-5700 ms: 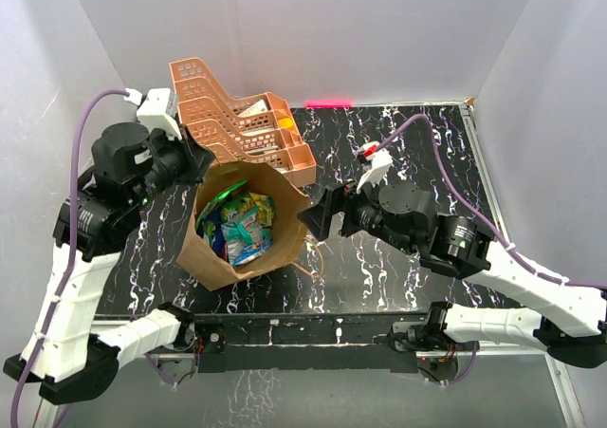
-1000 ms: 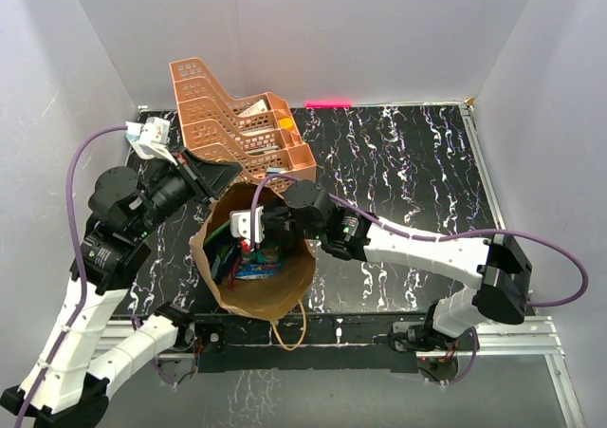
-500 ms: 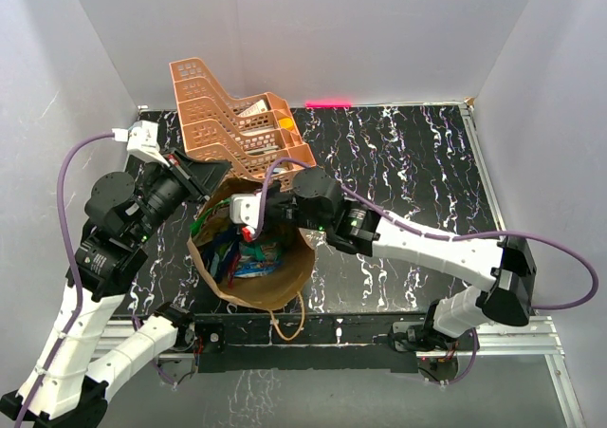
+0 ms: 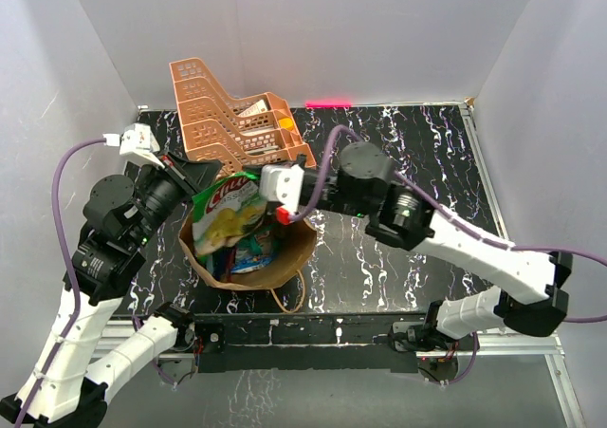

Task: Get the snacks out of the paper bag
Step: Take out the snack from the paper bag, then place the snack at the center of the board.

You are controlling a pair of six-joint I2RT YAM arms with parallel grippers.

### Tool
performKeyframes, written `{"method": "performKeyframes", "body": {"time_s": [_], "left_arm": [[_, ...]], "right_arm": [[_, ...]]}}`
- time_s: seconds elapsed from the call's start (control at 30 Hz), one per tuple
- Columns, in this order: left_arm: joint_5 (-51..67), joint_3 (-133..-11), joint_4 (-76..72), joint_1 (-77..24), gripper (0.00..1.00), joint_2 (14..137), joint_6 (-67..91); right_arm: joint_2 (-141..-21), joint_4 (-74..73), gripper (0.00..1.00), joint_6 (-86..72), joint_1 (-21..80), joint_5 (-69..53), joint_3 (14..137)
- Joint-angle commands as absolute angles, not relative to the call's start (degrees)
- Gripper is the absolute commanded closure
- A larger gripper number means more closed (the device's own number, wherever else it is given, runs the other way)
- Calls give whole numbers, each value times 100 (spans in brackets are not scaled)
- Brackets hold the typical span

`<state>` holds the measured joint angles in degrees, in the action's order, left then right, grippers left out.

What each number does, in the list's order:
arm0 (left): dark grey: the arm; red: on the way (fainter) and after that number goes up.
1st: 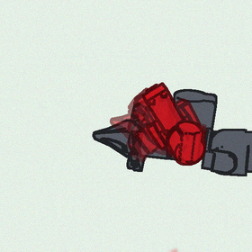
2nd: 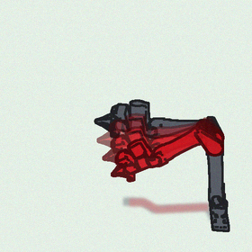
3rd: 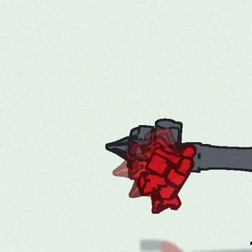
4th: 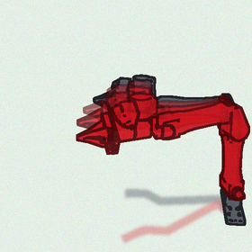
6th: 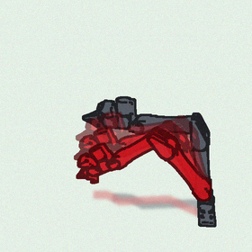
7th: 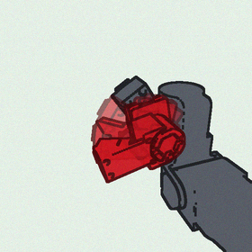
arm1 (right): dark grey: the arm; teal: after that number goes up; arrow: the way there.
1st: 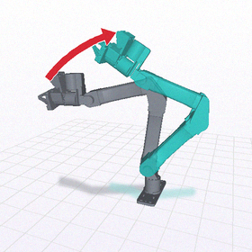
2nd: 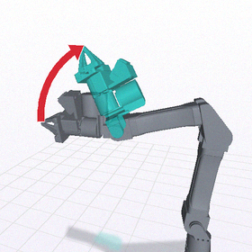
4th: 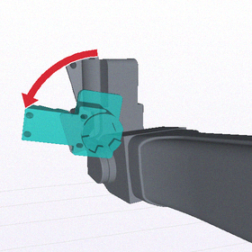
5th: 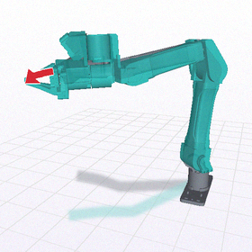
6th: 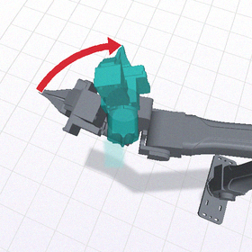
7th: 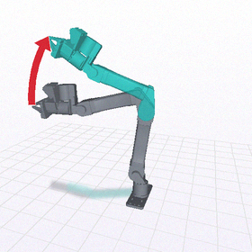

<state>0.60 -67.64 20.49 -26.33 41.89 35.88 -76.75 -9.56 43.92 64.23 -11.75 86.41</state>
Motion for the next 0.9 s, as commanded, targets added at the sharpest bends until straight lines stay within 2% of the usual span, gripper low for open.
{"method": "performKeyframes", "body": {"time_s": [0.0, 0.23, 0.47, 0.53, 0.67, 0.87], "left_arm": [[-176, -7015, 1835, -2637, 100, 4068, 3531], [-237, -7031, 1976, -2637, 100, 4071, 3500], [-267, -7113, 2127, -2637, 100, 4026, 3438], [-287, -7140, 2188, -2636, 100, 4025, 3424], [-265, -7133, 2224, -2637, 100, 3987, 3435], [-170, -7176, 2249, -2634, 100, 3970, 3428]], "right_arm": [[-7113, -896, 92, 4115, 6425, -964, 9439], [-6985, -1193, 92, 3907, 6425, 449, 10241], [-7219, -741, 92, 4724, 6402, 3805, 10403], [-7371, -651, 92, 4871, 6295, 4367, 10470], [-7547, -631, 92, 4568, 5669, 4695, 10361], [-7792, -1199, 92, 3318, 4116, 4510, 9688]]}}
